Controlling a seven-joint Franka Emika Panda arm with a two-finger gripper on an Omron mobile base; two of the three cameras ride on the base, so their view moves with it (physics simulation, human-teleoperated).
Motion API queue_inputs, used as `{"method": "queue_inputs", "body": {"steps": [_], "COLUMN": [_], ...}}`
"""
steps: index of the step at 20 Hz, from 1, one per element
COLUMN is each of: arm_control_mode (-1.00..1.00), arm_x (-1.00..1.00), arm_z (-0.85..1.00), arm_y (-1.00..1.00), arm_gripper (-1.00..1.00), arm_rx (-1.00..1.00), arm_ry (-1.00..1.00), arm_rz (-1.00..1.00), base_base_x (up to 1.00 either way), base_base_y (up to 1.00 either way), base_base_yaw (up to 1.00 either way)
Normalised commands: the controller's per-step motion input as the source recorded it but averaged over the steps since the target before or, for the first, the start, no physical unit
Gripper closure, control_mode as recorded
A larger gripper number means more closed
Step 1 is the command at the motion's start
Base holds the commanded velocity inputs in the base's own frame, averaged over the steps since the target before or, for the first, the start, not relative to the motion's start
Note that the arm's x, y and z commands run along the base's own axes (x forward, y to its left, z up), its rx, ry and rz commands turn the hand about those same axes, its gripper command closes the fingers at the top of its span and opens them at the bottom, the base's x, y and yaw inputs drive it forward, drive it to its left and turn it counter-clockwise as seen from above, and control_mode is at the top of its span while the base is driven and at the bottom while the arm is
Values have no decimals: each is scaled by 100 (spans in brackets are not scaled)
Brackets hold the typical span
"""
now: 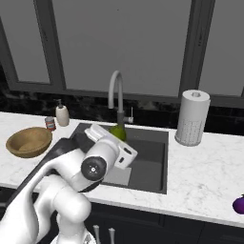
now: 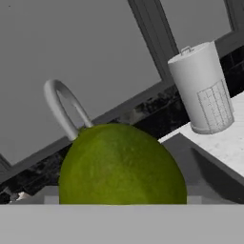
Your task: Pick the lime from the sink and place it in the bowl. Then pick the bowl and place it in the microwave. Then close the microwave door and press the start button.
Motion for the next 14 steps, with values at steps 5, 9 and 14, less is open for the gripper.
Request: {"method": "queue_inputs", "body": {"steps": [5, 9, 14], "arm_control_mode": [-100, -100, -100], "arm_x": [-52, -42, -26], "arm_z": [14, 6, 8], "arm_y": [79, 75, 90], "arm_gripper": [100, 100, 100], "arm_rx": [0, -3, -9], "arm_ry": [19, 18, 28], "arm_rz": [4, 5, 7], "base_base_x": [0, 0, 0], "base_base_y": [0, 0, 0], "base_base_yaw": [0, 0, 0]}}
